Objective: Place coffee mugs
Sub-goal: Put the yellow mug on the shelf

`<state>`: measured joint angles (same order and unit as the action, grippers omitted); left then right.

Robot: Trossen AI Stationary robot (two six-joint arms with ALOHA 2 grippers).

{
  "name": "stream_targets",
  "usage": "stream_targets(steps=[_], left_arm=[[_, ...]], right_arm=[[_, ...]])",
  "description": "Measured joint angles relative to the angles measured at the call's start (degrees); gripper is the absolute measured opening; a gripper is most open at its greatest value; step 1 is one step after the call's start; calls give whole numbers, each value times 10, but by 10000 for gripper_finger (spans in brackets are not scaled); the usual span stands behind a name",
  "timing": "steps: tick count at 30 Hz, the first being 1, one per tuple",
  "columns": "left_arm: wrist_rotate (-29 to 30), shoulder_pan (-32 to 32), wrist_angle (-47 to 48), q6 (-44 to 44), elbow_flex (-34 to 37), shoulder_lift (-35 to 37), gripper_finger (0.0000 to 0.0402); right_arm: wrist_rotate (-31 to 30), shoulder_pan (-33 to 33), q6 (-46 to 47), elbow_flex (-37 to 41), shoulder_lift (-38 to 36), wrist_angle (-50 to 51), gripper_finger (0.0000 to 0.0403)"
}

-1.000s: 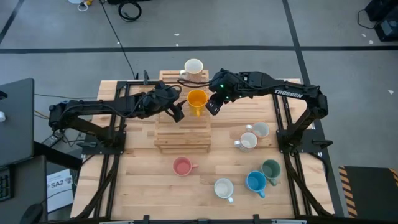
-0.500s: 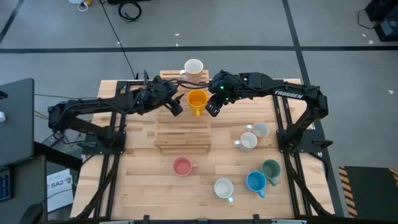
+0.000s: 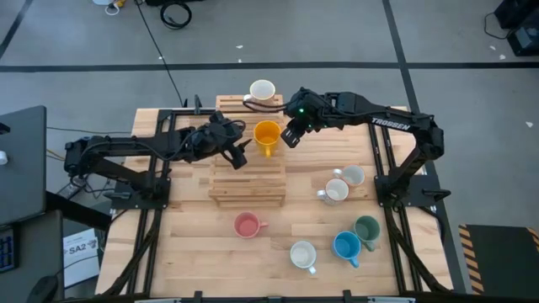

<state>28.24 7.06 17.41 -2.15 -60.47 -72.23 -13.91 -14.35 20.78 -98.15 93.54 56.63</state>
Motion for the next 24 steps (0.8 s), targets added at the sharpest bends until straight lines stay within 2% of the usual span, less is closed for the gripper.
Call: stream_targets(steps=[4,11,24], left_arm=[[0,-3,-11,0,0,0,227],[11,-1,-39,0,0,0,227],[33,-1,-37,-1,0,0,227]], right_arm=[[1,-5,0,0,6,-19,130],[49,1,0,0,11,-26,130],[51,15,0,0,11,-29,130]])
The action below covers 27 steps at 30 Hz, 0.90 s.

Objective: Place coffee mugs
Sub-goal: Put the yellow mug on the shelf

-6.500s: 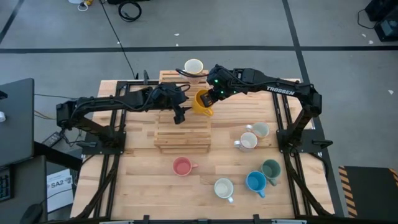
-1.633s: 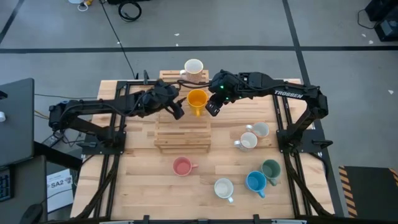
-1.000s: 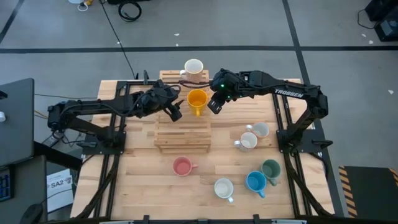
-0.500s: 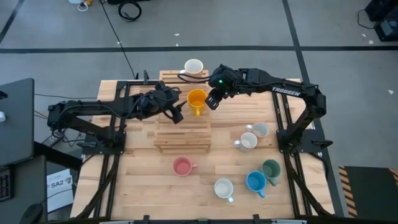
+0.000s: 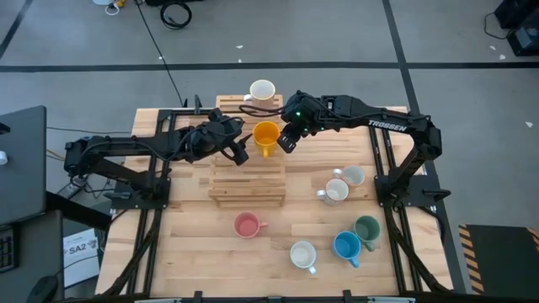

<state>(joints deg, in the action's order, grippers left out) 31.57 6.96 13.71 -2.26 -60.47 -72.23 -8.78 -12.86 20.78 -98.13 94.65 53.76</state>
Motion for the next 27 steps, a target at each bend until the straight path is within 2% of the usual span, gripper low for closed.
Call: stream_targets(steps=[11,18,27], left_arm=[[49,0,-1,-27,0,0,227],[58,0,-1,-34,0,0,227],[60,-25,16,-11,0,41,227]], right_arm=[[49,15,16,0,0,-19,130],[44,20,17,0,0,-15,130],[40,19,15,0,-9,3,130]])
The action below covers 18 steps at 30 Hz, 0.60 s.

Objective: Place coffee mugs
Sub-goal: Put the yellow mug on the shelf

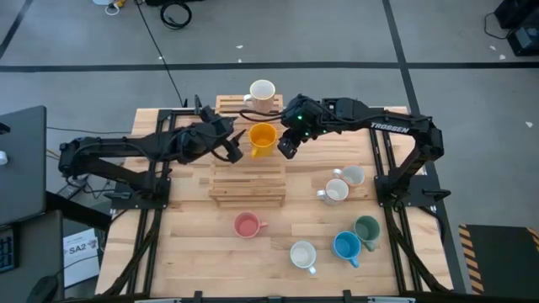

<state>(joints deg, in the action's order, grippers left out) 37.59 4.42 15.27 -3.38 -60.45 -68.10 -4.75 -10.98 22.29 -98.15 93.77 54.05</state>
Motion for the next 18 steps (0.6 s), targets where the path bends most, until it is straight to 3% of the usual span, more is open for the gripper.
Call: stream_targets(steps=[8,18], left_arm=[[-53,-70,12,78,0,14,227],[-46,-118,17,168,0,-7,227]], right_arm=[[-22,-1,-18,0,-34,54,130],[-105,-1,-43,0,-78,120,130]])
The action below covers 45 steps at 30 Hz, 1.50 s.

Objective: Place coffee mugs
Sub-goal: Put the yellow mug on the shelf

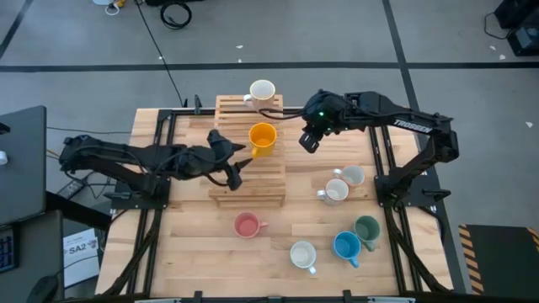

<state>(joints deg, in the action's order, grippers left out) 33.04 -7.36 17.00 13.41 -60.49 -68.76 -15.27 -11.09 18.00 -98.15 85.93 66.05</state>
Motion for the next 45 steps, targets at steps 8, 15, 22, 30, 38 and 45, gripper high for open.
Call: stream_targets(steps=[8,15,22,30,38,45], left_arm=[[40,1,1,30,0,-50,227],[60,14,-4,44,0,-80,227],[62,38,-1,43,1,-91,226],[62,43,-4,40,0,-92,171],[62,43,1,19,0,-92,114],[61,43,11,9,0,-89,64]], right_arm=[[-6,0,-2,0,-3,1,130],[-3,2,-2,0,-2,1,130],[-1,2,-2,0,-2,1,130],[-1,2,-2,0,-2,2,130],[-1,2,-2,0,-2,2,130],[-1,2,-2,0,-2,2,130]])
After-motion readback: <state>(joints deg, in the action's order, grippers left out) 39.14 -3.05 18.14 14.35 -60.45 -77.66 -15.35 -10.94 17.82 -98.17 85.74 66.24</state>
